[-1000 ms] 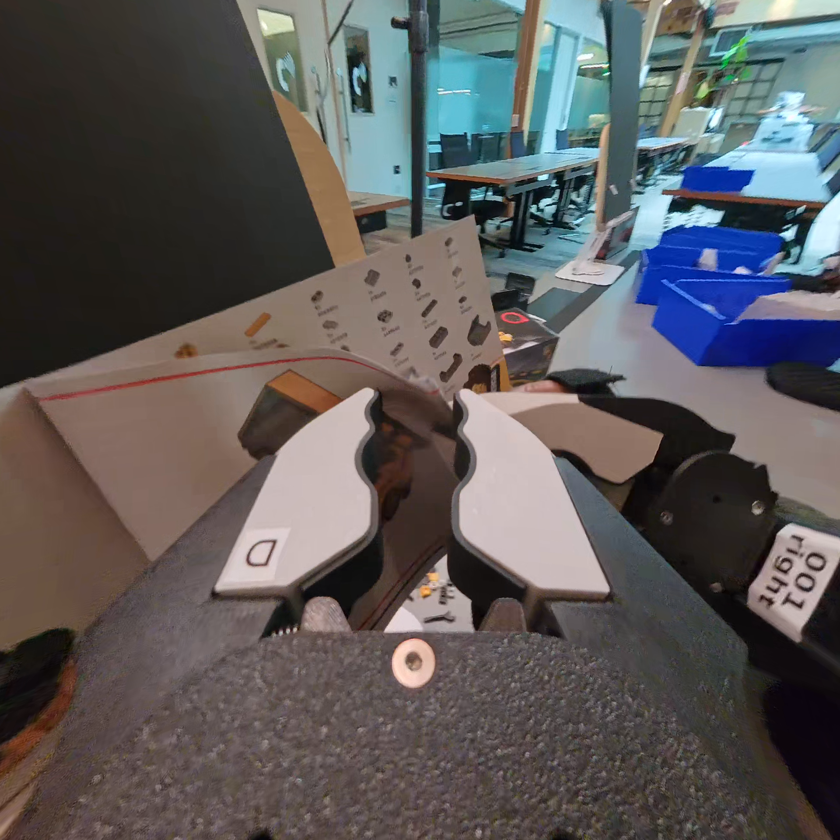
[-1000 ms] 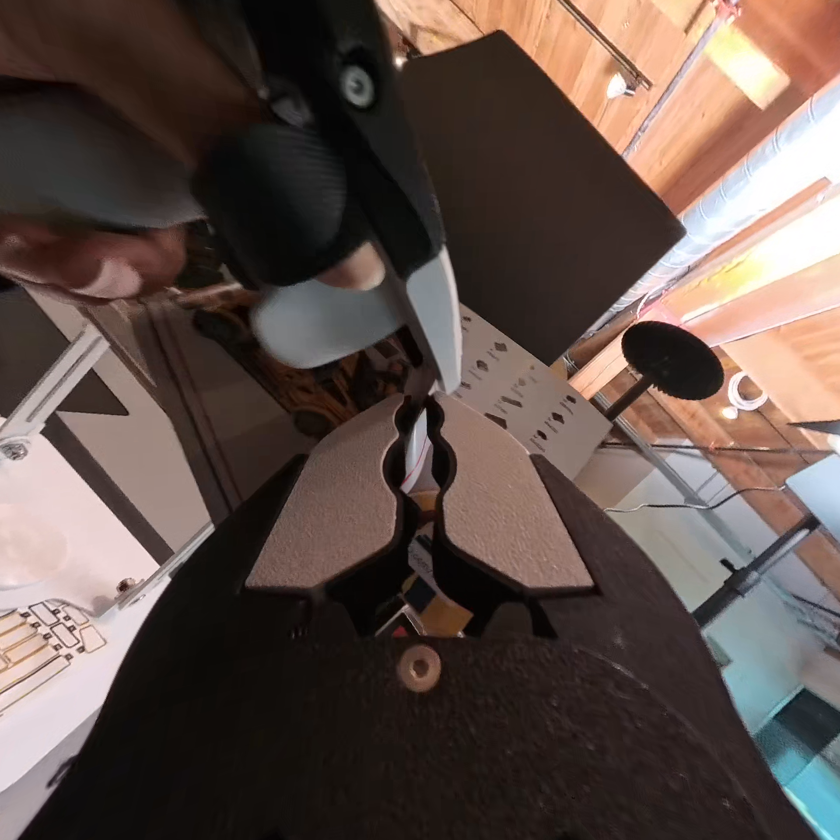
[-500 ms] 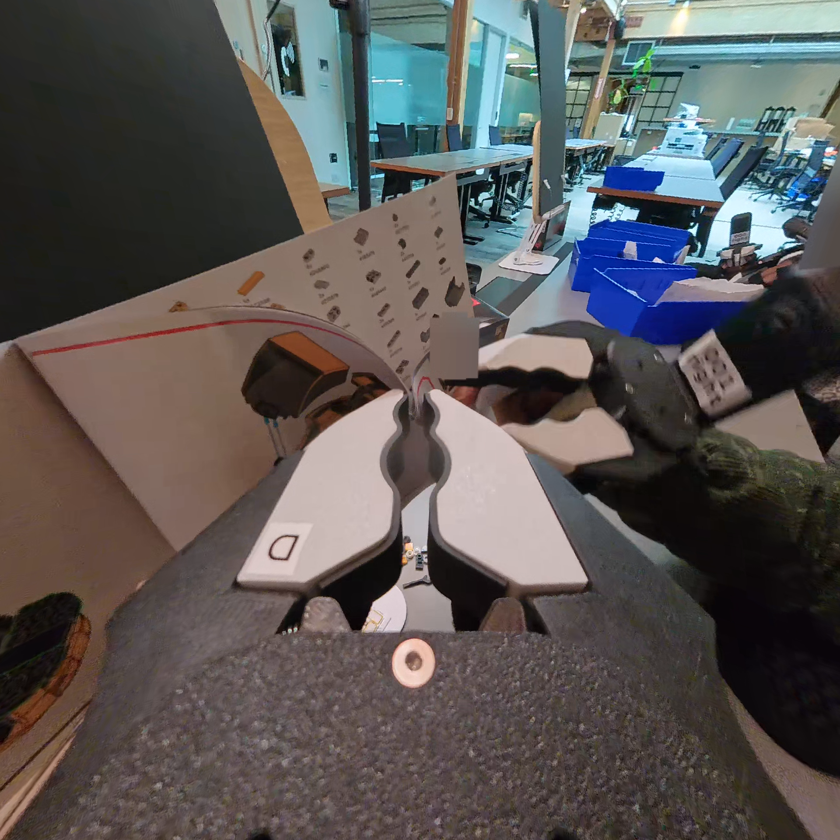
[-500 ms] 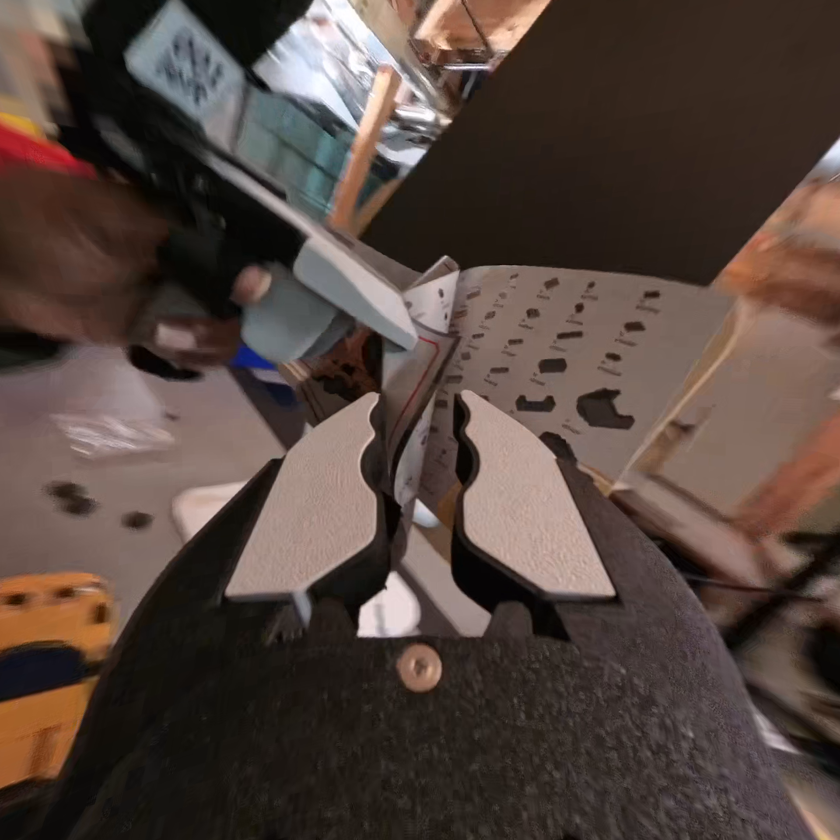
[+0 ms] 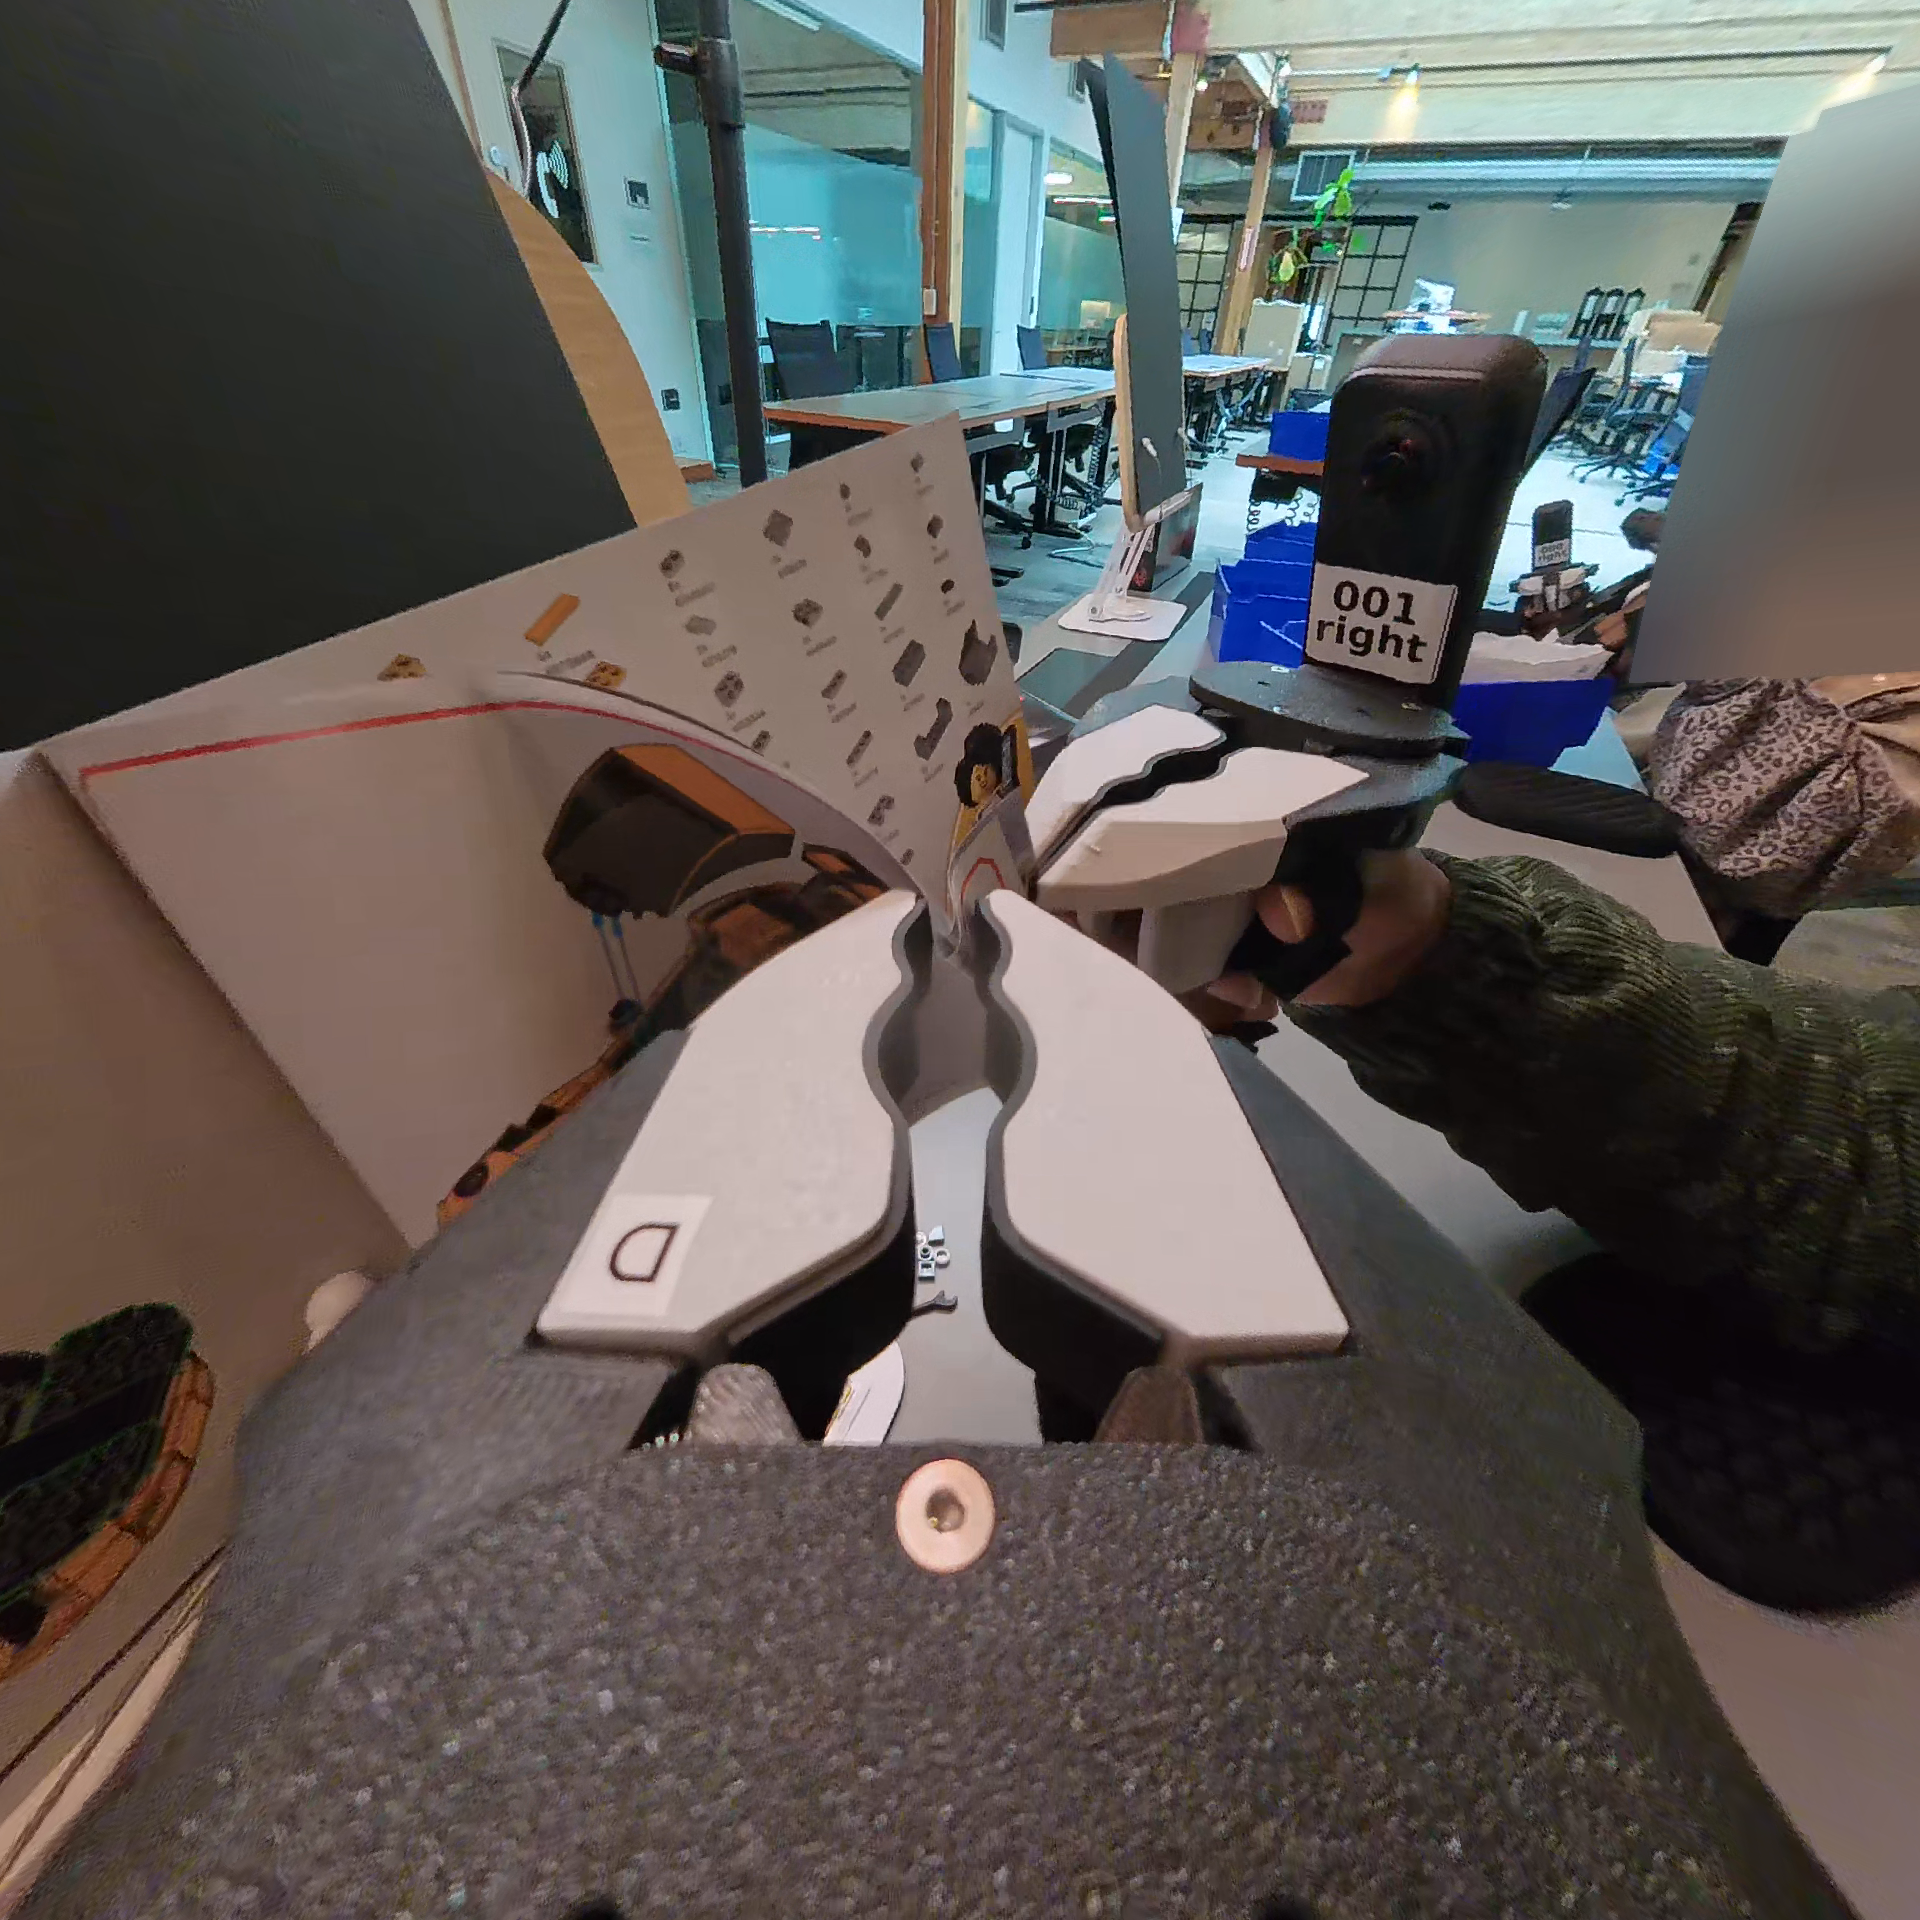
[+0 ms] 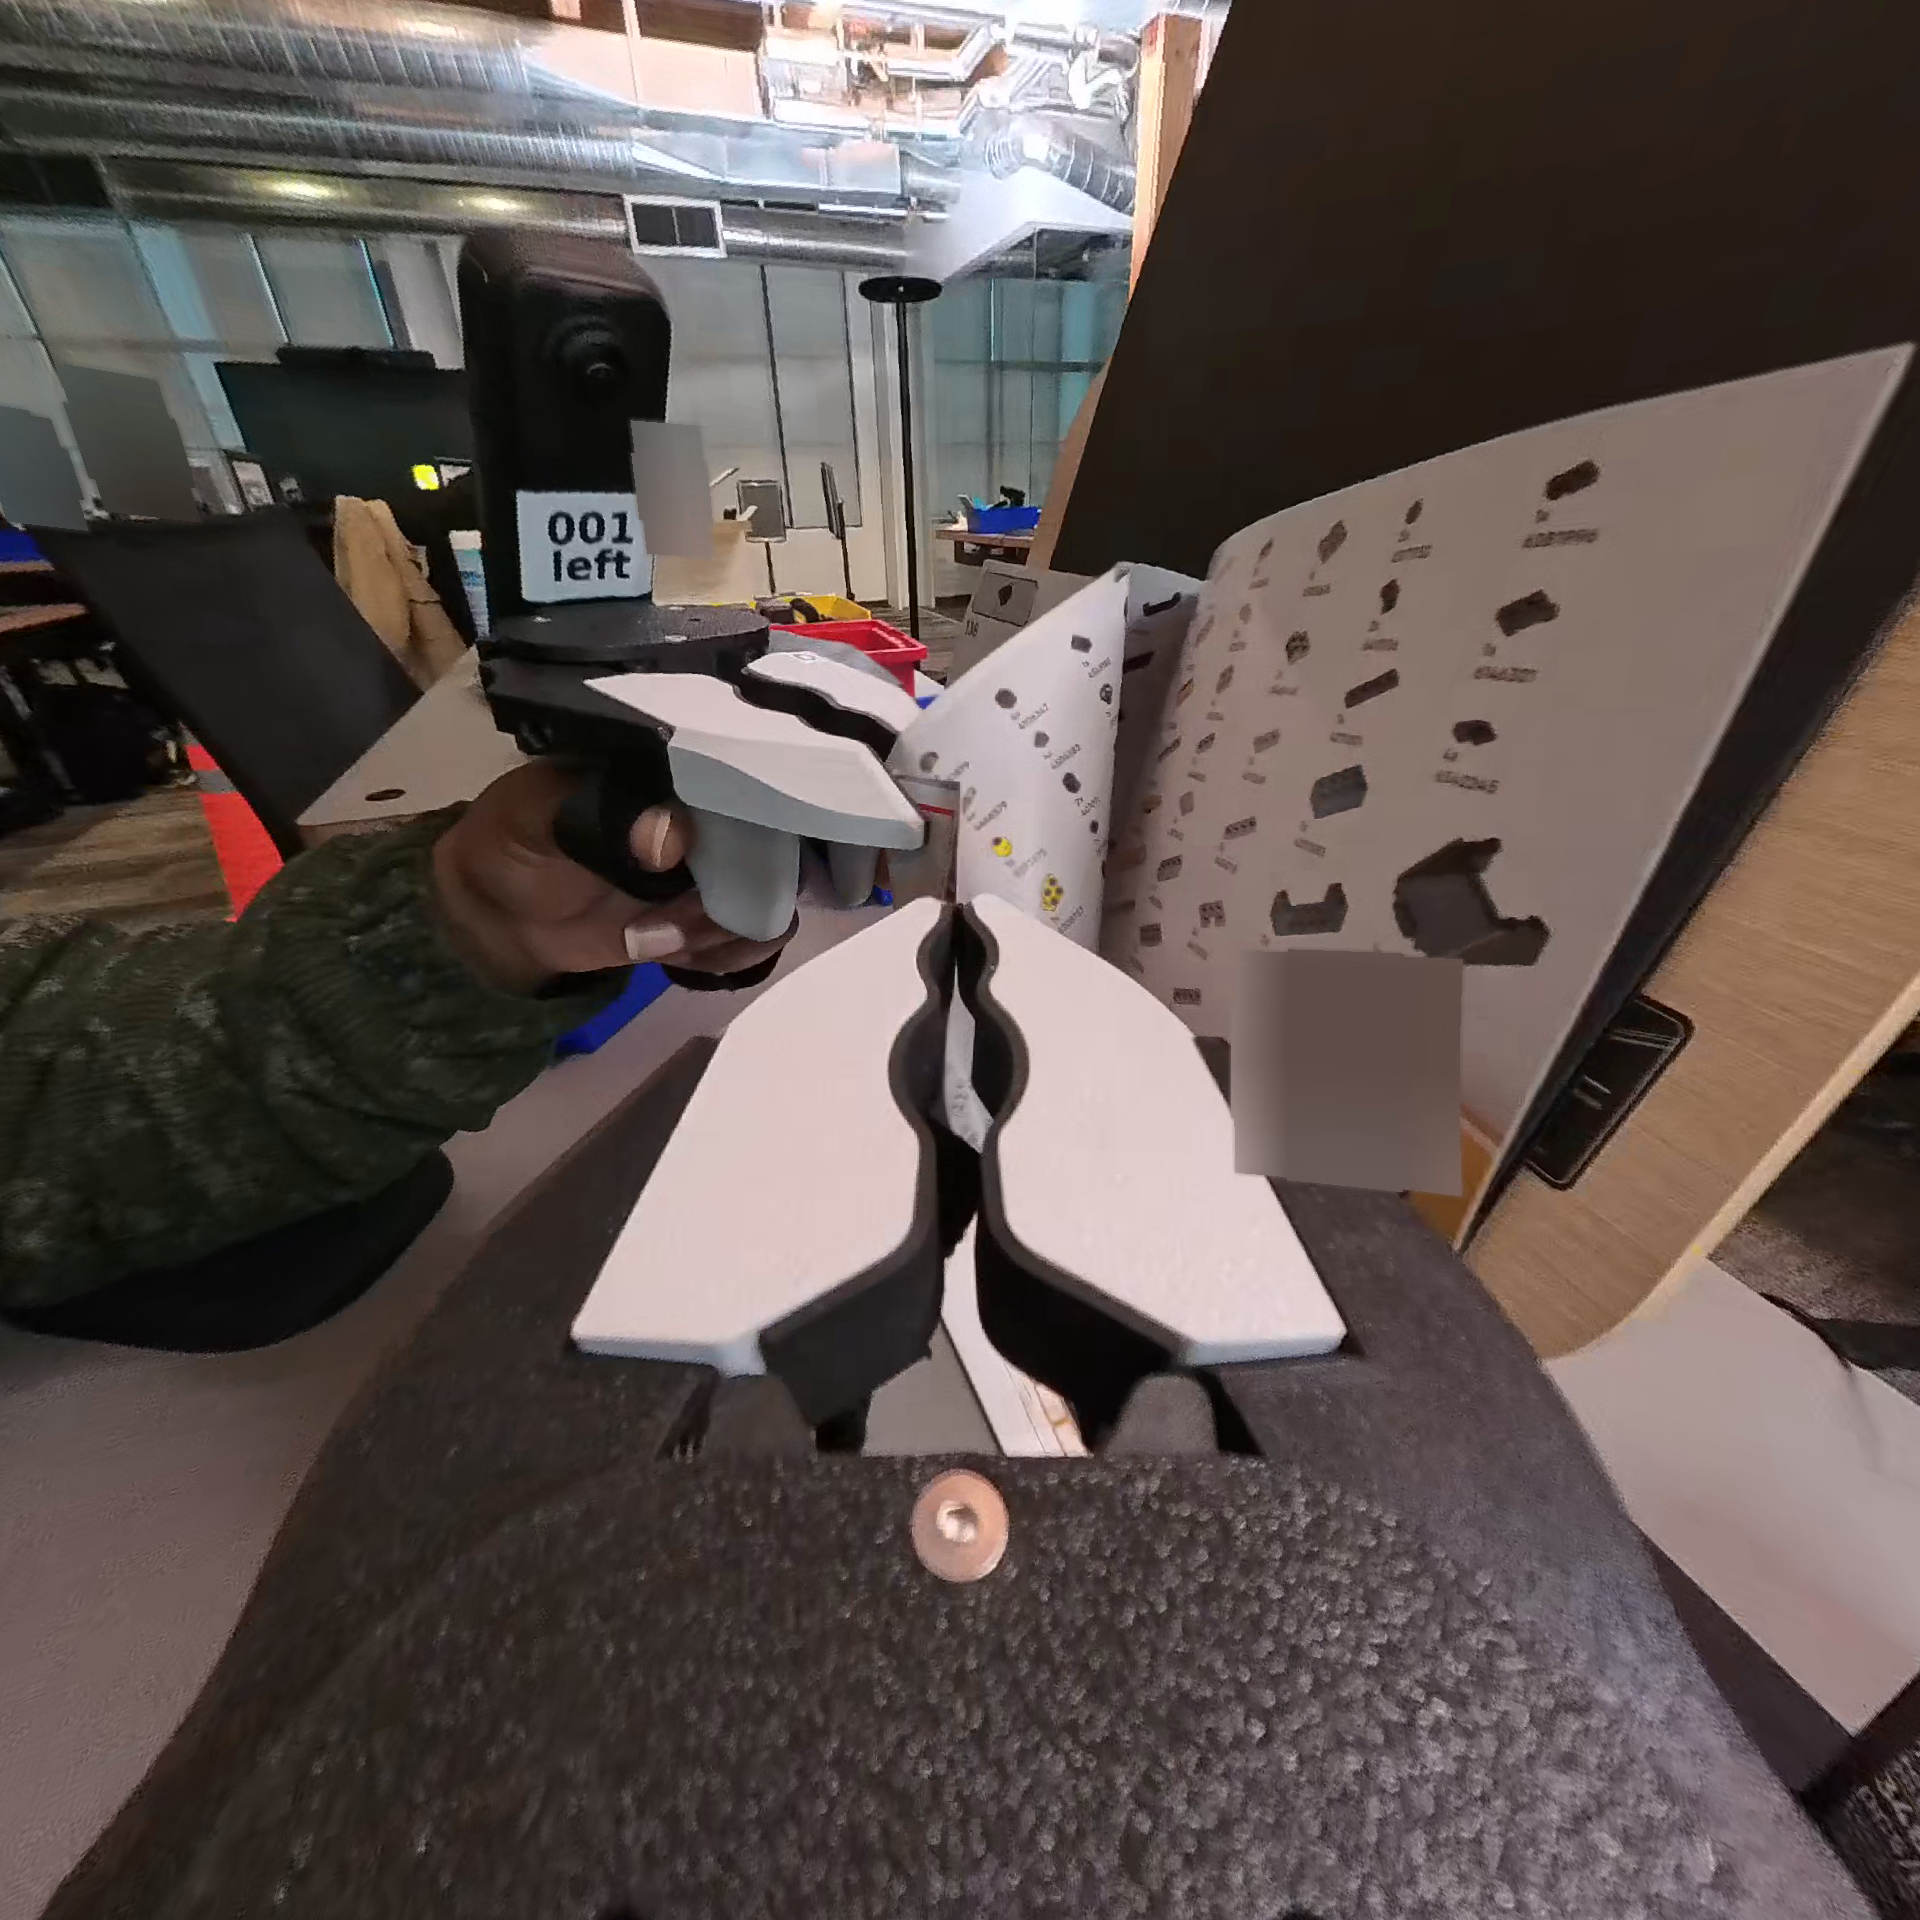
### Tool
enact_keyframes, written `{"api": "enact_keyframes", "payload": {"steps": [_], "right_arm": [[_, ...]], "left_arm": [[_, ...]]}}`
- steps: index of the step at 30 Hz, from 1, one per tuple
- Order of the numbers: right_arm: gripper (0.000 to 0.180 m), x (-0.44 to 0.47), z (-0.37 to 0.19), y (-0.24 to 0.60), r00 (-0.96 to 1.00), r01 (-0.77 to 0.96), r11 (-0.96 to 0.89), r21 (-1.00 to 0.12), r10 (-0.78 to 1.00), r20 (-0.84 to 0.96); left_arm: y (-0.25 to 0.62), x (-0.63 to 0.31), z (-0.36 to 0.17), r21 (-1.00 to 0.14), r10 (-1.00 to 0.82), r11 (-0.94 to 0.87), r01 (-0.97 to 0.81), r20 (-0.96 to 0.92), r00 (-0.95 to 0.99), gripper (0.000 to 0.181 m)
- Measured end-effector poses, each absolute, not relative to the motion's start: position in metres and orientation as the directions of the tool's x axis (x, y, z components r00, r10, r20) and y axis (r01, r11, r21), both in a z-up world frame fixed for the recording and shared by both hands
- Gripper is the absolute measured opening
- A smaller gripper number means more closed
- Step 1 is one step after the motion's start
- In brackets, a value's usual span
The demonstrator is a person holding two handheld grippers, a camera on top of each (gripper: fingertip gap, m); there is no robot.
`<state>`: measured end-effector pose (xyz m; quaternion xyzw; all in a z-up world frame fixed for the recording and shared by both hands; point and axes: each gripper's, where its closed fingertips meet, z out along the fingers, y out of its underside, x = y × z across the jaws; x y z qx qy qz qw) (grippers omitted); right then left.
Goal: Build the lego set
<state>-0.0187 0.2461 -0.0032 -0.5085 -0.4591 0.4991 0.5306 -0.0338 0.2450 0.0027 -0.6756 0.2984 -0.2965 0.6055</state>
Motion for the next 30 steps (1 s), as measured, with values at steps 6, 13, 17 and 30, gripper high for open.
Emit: {"api": "enact_keyframes", "payload": {"steps": [6, 13, 17, 30], "right_arm": [[0.0, -0.006, 0.002, 0.261, 0.126, -0.087, -0.042, -0.995, 0.991, -0.052], [0.0, 0.022, 0.009, 0.31, 0.386, -0.04, 0.004, -0.999, 0.922, -0.012], [0.0, 0.027, 0.008, 0.328, 0.478, -0.008, 0.019, -1.0, 0.878, 0.013], [0.0, 0.042, 0.006, 0.36, 0.593, 0.055, 0.001, -0.998, 0.805, 0.034]], "left_arm": [[0.231, -0.051, -0.001, -0.993, -0.773, -0.091, -0.081, 0.019, 0.634, 0.006], [0.203, -0.107, 0.013, -0.992, -0.805, -0.123, 0.001, 0.1, 0.585, 0.008], [0.199, -0.14, 0.023, -0.962, -0.823, -0.208, 0.177, 0.27, 0.501, 0.008], [0.216, -0.214, 0.029, -0.876, -0.785, -0.242, 0.417, 0.429, 0.447, 0.006]]}}
